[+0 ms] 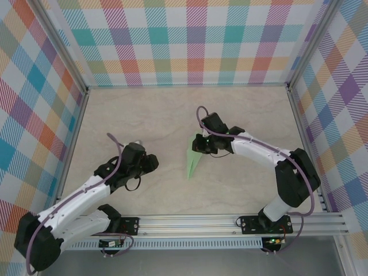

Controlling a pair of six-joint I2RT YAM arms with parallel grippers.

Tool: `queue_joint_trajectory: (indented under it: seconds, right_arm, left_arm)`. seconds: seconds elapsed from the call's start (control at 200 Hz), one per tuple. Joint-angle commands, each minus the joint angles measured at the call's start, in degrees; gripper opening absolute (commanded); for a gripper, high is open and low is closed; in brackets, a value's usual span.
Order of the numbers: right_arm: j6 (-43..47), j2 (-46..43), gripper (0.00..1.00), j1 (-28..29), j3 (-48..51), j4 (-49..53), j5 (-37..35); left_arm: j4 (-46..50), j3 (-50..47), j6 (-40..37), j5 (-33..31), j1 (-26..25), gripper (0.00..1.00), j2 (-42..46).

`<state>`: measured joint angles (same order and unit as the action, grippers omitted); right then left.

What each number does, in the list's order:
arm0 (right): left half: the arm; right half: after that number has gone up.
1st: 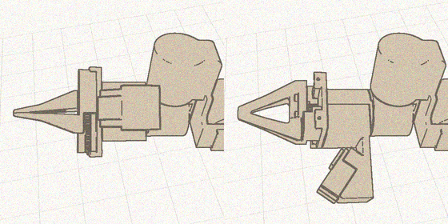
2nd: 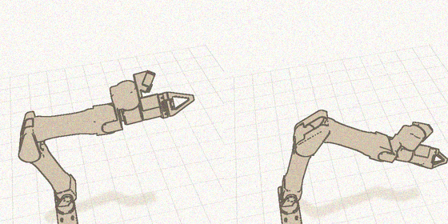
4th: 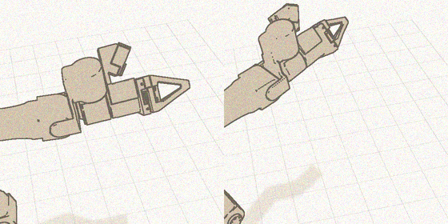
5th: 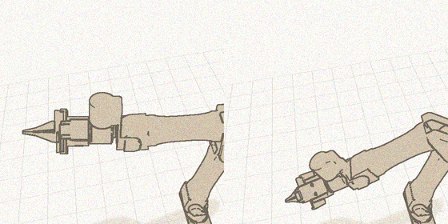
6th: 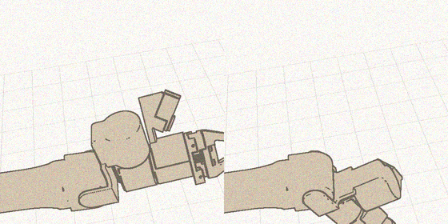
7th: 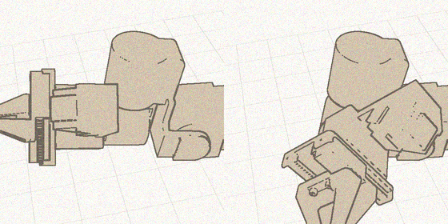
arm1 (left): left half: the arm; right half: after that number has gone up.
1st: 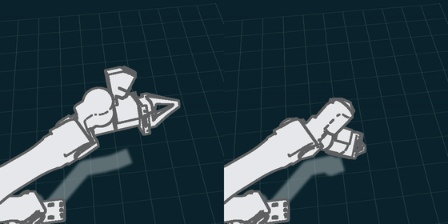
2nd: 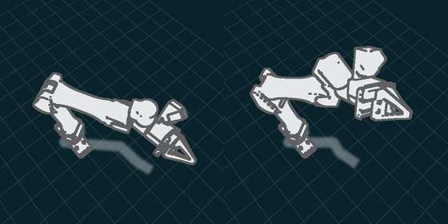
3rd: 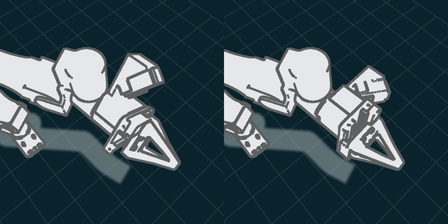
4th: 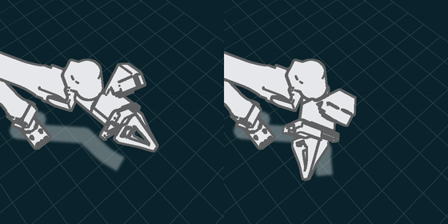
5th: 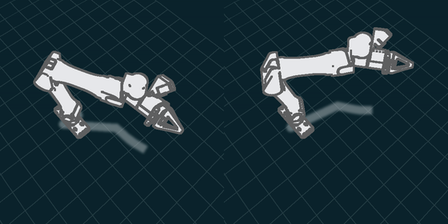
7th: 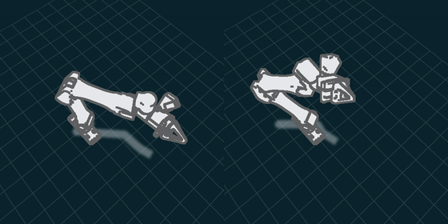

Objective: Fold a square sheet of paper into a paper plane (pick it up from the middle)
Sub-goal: Turn over the paper at the center of the table.

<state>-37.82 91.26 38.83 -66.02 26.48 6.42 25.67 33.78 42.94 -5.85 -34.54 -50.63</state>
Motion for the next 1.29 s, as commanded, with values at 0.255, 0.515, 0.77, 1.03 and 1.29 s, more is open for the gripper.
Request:
queue_joint_trajectory:
  seconds: [0.255, 0.515, 0.77, 1.03, 1.29]
  right_arm:
    - [6.6, 16.1, 0.10, 9.0, -29.2, 51.6, -46.4]
    - [3.7, 34.9, 0.12, 14.8, -45.5, 57.8, -47.7]
    - [4.2, 50.8, 0.27, 20.0, -63.7, 55.9, -31.0]
    - [7.5, 32.0, 0.66, 19.8, -44.3, 25.4, -2.2]
    - [4.8, 14.1, 0.58, 13.3, -18.5, 7.9, 6.6]
  left_arm:
    - [10.6, -5.7, 6.0, -16.1, 1.0, 0.61, 18.9]
    - [20.2, -5.5, 10.9, -23.1, 1.0, 0.63, 27.7]
    - [22.8, -5.2, 12.5, -24.3, 1.0, 0.63, 31.5]
    - [23.4, -3.9, 12.1, -23.5, 1.0, 0.64, 30.2]
    - [17.0, -5.2, 10.4, -16.7, 1.0, 0.65, 26.3]
